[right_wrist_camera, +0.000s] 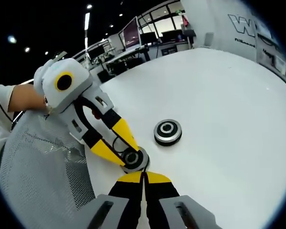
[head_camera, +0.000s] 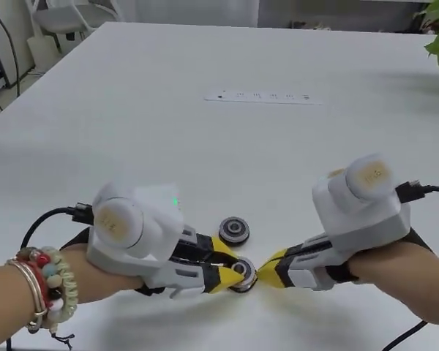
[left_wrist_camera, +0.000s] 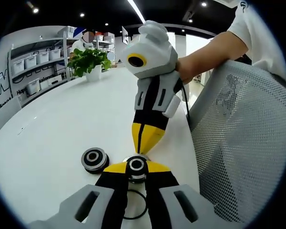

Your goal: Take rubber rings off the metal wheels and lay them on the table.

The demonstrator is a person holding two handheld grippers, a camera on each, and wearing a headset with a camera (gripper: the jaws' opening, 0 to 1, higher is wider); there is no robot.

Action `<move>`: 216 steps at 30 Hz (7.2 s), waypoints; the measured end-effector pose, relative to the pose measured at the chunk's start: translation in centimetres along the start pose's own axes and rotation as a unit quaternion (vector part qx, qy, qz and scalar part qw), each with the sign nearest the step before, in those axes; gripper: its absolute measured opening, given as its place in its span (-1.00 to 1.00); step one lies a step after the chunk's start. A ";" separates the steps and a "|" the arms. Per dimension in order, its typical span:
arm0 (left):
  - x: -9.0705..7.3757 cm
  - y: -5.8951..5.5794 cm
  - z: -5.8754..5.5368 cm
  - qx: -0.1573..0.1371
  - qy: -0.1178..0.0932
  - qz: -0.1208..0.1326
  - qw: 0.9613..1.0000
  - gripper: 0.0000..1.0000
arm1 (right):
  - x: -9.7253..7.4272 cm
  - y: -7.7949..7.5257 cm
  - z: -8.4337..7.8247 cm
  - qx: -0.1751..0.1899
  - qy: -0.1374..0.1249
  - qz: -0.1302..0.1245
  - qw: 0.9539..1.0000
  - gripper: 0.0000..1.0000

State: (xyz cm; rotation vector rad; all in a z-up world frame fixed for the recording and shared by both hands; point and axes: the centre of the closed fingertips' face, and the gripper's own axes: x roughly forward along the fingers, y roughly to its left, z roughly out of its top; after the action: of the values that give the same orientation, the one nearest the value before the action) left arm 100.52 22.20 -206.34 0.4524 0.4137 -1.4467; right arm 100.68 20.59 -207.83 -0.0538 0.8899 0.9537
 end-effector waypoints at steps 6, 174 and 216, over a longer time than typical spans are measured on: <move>0.0 0.0 0.0 -0.002 0.001 0.000 1.000 -0.84 | -0.3 0.2 0.6 0.025 -0.020 0.011 0.999 -1.00; -14.5 -2.2 0.7 -0.103 -0.058 0.096 0.988 0.99 | -2.3 4.8 6.9 0.037 -0.124 0.045 0.991 -1.00; -14.3 -2.1 0.1 -0.130 -0.062 0.100 0.985 0.98 | 2.7 5.4 4.0 -0.076 -0.032 -0.007 0.997 -1.00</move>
State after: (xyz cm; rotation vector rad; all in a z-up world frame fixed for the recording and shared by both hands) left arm 97.23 34.09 -198.78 0.1868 0.4376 -1.1994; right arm 100.00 27.32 -205.29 -0.1582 0.7562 1.0034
